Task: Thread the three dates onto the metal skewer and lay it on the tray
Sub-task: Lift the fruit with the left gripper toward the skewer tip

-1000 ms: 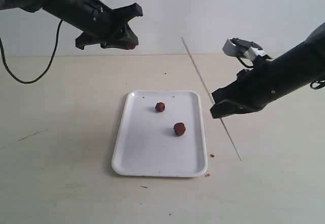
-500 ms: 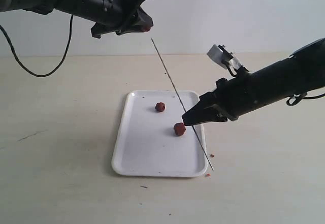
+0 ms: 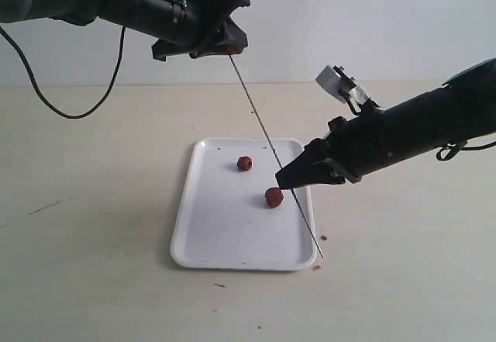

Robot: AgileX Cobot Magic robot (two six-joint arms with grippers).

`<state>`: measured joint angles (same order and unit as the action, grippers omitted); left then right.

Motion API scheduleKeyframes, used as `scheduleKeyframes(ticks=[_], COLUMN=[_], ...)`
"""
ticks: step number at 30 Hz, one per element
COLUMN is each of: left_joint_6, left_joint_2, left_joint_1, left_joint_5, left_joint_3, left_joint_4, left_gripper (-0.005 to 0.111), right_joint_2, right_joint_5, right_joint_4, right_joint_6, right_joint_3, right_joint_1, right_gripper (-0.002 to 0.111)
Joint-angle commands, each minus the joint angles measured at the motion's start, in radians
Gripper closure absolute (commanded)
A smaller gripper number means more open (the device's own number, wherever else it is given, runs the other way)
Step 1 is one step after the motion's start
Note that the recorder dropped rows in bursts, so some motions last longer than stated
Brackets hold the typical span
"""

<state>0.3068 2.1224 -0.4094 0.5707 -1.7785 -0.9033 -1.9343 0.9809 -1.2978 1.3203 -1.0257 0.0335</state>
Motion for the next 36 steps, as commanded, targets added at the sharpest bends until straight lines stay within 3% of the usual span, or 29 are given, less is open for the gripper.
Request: scheduleKeyframes(ticks=[1,17,36], left_joint_6=[0.008,0.002,0.005], left_joint_2=[0.008,0.008,0.008], left_joint_1=[-0.001,0.01,-0.005], left_joint_5=[-0.013,-0.062,-0.02], left_joint_3=[-0.002,-0.002,-0.002], left_joint_4=[0.032,0.027,-0.037], left_gripper=[0.082,0.082,0.082], right_joint_2=[0.001,0.001,0.001], right_joint_5=[0.006,-0.031,-0.098], right_joint_4=[-0.006,0.014,-0.039], right_joint_6=[0.018,0.018,0.072], right_joint_3=[-0.008,-0.008,-0.008], right_joint_1=[0.002,0.002,0.002], right_gripper=[0.108,0.108,0.108])
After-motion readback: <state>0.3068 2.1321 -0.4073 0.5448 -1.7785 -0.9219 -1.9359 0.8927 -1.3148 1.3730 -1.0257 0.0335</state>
